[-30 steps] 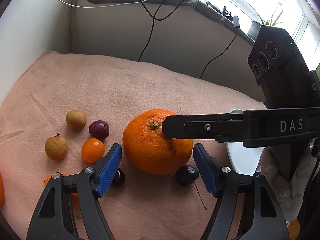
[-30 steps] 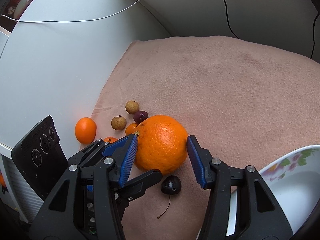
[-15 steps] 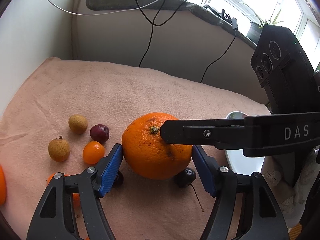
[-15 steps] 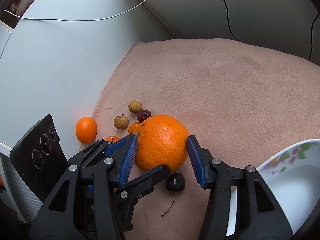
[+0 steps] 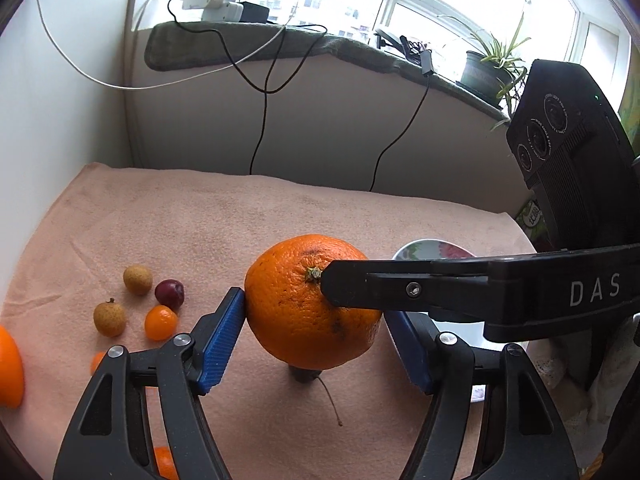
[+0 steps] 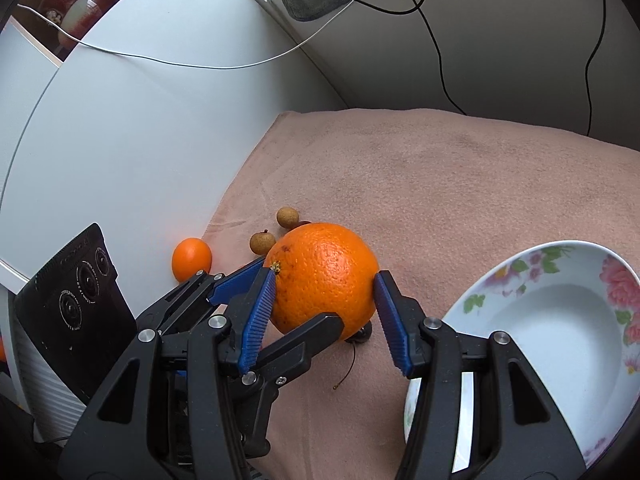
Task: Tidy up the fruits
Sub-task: 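Carry the large orange over the white floral plate and lower it, then open the right gripper to release the orange and withdraw, then grasp a small tangerine with the left gripper while the right gripper grasps a dark cherry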
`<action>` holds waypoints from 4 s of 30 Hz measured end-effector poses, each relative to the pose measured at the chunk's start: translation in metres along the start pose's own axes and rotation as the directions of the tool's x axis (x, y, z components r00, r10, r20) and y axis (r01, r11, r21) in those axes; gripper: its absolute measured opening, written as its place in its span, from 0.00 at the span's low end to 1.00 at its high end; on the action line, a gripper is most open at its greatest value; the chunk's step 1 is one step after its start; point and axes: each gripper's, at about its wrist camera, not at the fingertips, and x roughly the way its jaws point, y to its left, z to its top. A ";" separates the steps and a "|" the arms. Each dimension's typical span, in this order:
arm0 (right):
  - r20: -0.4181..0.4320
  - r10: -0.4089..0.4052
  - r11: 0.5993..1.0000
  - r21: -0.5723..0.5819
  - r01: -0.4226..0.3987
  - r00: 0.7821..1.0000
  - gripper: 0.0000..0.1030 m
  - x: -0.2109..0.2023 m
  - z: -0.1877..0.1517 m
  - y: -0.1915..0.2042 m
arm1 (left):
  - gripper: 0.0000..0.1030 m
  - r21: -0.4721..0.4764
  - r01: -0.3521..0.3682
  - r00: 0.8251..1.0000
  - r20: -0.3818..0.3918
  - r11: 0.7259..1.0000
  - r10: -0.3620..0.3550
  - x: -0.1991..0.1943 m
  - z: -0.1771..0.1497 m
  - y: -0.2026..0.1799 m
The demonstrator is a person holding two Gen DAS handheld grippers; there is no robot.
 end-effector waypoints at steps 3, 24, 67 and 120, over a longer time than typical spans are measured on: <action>0.019 -0.010 1.000 0.022 0.009 1.000 0.52 -0.014 -0.007 -0.009 | 0.68 0.024 0.014 1.000 -0.003 1.000 -0.014 0.003 0.000 -0.015; 0.098 -0.121 0.980 0.173 0.103 0.988 0.52 -0.091 -0.048 -0.095 | 0.68 0.131 0.152 0.986 -0.084 0.980 -0.142 0.048 -0.001 -0.116; 0.158 -0.282 0.954 0.148 0.260 0.946 0.65 -0.097 -0.051 -0.096 | 0.68 0.166 0.145 0.987 -0.091 0.975 -0.131 0.051 -0.009 -0.122; 0.181 -0.276 0.917 -0.244 0.316 0.944 0.45 0.006 -0.085 0.060 | 0.58 -0.173 -0.109 0.994 0.009 0.979 0.112 -0.080 -0.112 0.082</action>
